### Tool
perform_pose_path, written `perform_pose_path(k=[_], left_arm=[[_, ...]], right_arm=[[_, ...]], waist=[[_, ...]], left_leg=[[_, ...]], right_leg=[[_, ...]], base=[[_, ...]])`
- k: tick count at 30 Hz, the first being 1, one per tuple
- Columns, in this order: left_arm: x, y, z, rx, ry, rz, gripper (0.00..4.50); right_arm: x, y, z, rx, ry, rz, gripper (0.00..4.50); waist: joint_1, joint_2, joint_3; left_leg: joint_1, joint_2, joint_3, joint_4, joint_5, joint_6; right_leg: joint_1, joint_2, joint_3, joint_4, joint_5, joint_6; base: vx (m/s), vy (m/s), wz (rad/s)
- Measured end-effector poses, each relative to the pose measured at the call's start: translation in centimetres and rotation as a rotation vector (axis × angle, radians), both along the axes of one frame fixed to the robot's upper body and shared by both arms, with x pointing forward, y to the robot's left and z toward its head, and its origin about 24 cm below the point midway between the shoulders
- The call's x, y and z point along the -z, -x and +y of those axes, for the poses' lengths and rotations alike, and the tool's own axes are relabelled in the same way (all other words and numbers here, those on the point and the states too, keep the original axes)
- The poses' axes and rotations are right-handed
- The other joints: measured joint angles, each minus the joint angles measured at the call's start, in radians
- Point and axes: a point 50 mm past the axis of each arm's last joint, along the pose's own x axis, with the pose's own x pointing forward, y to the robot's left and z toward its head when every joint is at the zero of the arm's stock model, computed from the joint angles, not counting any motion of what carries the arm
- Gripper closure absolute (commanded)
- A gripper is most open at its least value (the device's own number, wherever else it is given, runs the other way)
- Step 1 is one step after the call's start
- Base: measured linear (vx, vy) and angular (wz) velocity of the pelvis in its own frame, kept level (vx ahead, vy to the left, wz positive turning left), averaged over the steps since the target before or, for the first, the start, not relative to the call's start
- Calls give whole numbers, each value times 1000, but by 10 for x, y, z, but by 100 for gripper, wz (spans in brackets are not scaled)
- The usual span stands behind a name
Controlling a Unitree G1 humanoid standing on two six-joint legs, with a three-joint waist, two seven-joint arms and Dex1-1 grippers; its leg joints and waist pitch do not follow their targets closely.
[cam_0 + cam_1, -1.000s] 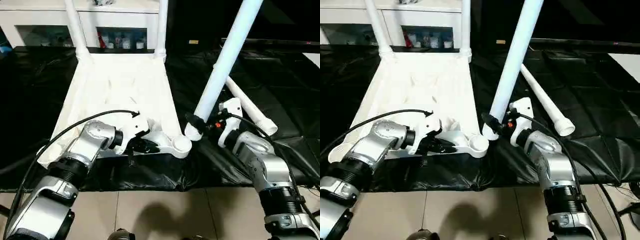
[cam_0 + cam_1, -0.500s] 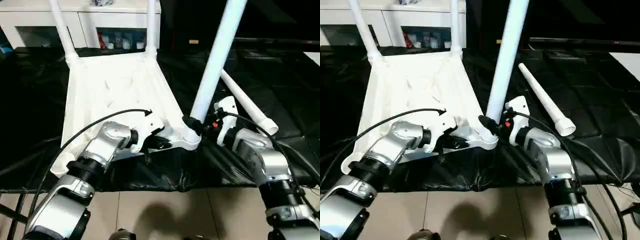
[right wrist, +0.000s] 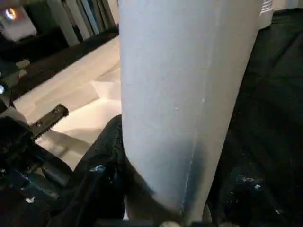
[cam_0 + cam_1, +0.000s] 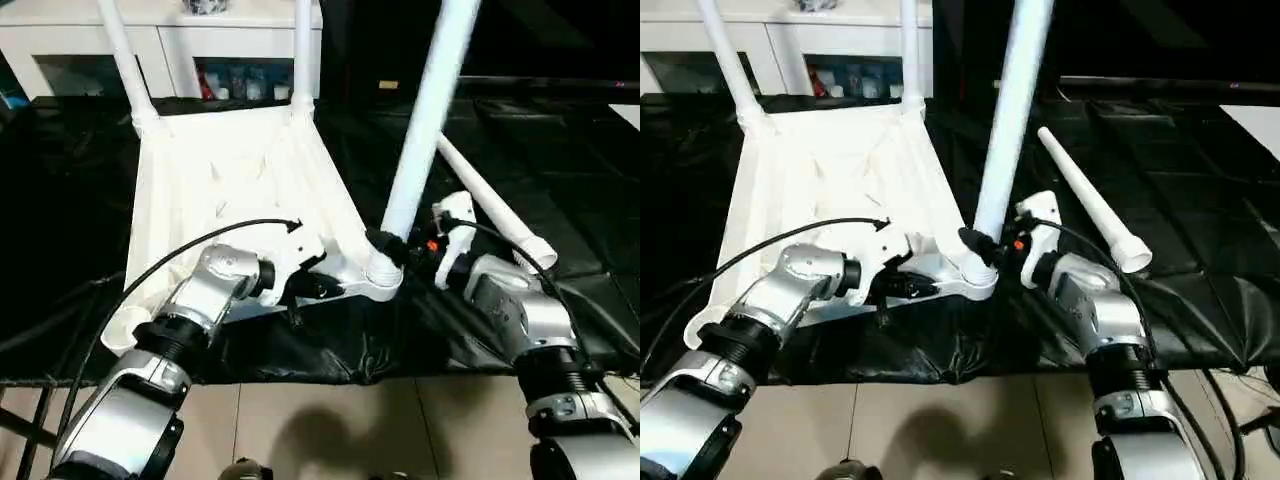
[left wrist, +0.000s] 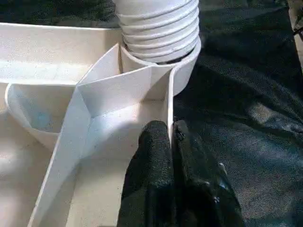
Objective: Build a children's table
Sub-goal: Insert table leg to table base
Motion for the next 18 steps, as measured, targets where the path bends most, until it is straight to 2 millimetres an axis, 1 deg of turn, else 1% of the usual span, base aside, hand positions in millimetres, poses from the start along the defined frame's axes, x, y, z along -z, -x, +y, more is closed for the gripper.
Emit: perform_pose_path(k=[7, 15, 18], left_arm=[[3, 1, 1, 11, 1, 7, 450], [5, 0, 2, 3, -5, 3, 450], [5, 0, 2, 4, -5, 4, 450]], right_arm=[[12, 11, -8, 28, -81, -14, 263], [25, 25, -13, 63, -80, -73, 263], [25, 28, -13, 65, -73, -86, 263]], waist=[[2, 4, -6], [0, 4, -11], [-1, 4, -11]], left_leg=[[0, 0, 0, -1, 0, 0], [2, 0, 0, 0, 0, 0], [2, 0, 0, 0, 0, 0]], right_leg=[[1, 0, 0, -1, -1, 1], [2, 0, 0, -1, -4, 7], [2, 0, 0, -1, -5, 7]], base=[[0, 0, 0], [0, 0, 0], [0, 0, 0]])
